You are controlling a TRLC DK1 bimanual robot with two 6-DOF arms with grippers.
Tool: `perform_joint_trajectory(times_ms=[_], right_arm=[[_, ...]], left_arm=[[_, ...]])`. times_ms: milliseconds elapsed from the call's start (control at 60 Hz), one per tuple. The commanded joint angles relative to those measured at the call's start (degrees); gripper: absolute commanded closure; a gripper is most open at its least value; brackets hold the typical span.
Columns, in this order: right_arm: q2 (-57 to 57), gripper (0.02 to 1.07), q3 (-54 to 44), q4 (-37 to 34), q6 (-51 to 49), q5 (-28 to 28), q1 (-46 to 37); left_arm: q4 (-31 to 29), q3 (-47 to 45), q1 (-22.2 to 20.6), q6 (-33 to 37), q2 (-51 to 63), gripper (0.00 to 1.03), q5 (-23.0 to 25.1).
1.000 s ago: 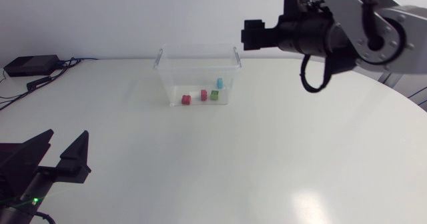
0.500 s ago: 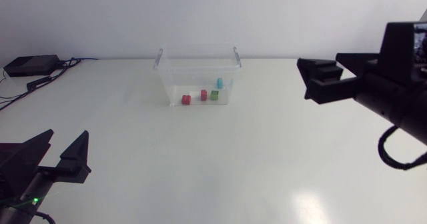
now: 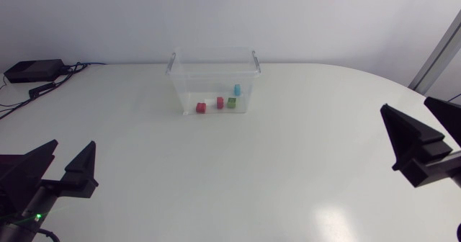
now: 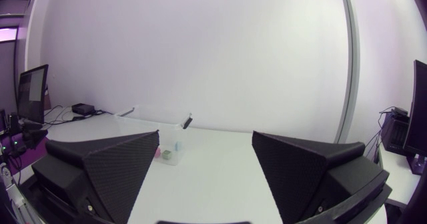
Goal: Place the duplo bricks in the container
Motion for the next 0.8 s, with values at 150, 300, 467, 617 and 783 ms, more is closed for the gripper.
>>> perform_joint_trajectory(times_ms=[150,300,467,617,783], right_arm=[[-2.9,0.06,-7.8,3.7,-0.6,-4.1,-7.3],[-4.5,0.06,-12.2,6.6,-0.4,-6.8,-11.9],[-6.1,0.06,-16.9,9.8,-0.2,-9.8,-17.0],[-7.5,0.06,-21.0,12.5,0.0,-12.4,-21.3],[-9.2,0.06,-25.7,15.7,0.2,-15.5,-26.4]], left_arm=[[0.6,-1.0,0.4,-1.4,-0.4,0.04,0.1],[0.7,-1.1,0.4,-1.3,-0.3,0.04,0.0],[0.7,-1.1,0.4,-1.2,-0.1,0.04,0.0],[0.8,-1.1,0.4,-1.1,0.0,0.04,-0.1],[0.9,-1.1,0.4,-1.1,0.1,0.04,-0.1]])
